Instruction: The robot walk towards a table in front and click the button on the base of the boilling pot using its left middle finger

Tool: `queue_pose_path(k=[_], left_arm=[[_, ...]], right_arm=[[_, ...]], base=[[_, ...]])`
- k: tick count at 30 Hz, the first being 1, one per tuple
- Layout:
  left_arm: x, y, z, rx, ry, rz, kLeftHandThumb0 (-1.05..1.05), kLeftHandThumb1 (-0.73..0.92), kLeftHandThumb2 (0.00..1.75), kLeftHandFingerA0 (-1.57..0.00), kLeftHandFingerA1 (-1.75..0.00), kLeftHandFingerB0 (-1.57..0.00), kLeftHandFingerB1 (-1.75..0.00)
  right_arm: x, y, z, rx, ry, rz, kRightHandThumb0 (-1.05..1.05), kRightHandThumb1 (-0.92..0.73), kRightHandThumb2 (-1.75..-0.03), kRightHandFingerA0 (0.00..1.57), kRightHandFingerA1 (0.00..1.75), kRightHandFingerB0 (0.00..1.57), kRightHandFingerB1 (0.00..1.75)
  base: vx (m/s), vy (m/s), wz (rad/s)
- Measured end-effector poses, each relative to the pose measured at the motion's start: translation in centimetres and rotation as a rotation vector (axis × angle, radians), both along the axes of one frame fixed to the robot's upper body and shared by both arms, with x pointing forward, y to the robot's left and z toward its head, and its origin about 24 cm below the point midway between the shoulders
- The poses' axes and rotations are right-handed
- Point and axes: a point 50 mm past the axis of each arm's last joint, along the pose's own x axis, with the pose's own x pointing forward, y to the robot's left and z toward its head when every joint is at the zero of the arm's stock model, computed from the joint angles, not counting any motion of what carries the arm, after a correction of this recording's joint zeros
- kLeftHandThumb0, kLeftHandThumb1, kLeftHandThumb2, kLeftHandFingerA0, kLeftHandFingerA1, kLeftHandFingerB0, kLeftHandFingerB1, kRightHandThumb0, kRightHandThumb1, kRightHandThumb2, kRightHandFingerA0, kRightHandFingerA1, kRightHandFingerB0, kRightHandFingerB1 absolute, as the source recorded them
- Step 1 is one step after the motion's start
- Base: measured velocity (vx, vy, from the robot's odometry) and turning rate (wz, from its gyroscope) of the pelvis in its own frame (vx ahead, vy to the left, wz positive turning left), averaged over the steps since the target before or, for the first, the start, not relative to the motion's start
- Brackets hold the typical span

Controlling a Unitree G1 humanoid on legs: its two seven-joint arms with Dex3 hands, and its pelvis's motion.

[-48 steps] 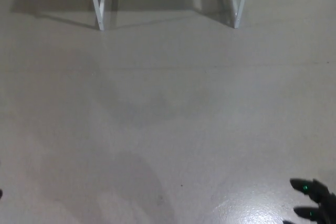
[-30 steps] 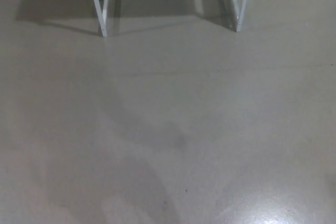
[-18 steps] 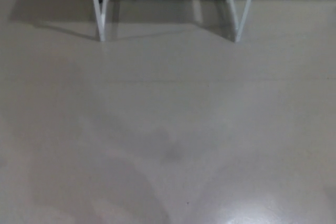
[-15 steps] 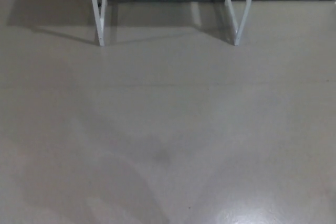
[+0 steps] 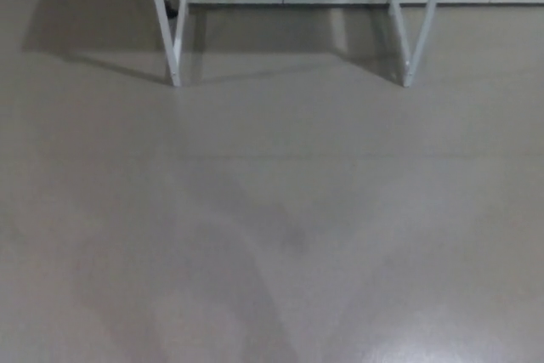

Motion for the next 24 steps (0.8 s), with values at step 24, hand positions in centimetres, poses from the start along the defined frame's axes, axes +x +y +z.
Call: queue_pose_path(k=[24], left_arm=[[3.8,0.7,1.3,0.036,-0.076,-0.017,-0.17,0.49,0.56,-0.25,-0.44,-0.10,-0.26]], right_arm=[[3.8,0.9,0.3,0.004,-0.053,0.018,-0.09,-0.38,-0.84,0.34,0.59,0.18,0.51]], base=[[0.15,0.064,-0.04]])
